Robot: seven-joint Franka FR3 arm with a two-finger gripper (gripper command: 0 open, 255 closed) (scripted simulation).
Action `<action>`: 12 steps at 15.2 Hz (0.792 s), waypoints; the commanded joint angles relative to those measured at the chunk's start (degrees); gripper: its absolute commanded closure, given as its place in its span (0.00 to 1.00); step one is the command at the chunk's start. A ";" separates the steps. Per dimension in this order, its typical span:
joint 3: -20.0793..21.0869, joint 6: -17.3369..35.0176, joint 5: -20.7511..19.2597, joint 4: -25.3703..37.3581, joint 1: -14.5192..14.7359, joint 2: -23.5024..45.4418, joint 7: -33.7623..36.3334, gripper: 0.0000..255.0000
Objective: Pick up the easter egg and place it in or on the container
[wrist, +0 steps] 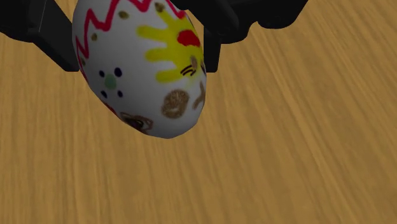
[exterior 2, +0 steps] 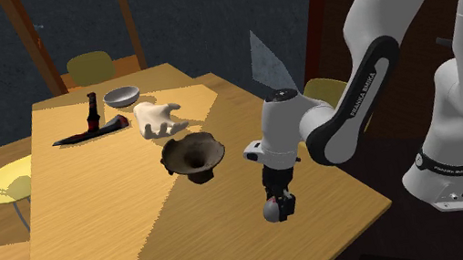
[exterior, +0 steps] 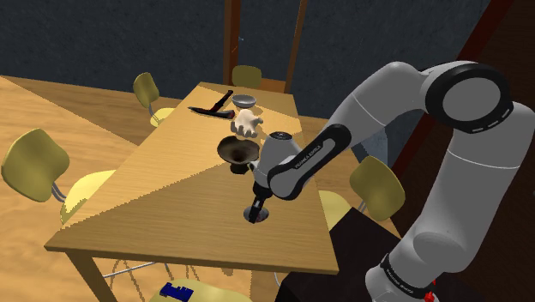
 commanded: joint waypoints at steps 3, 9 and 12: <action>-0.01 -0.02 0.00 -0.01 -0.01 0.01 0.00 1.00; 0.22 -0.76 0.41 -0.04 -0.18 -0.78 -0.21 1.00; 0.81 -3.13 1.61 0.00 -0.62 -3.21 -0.84 1.00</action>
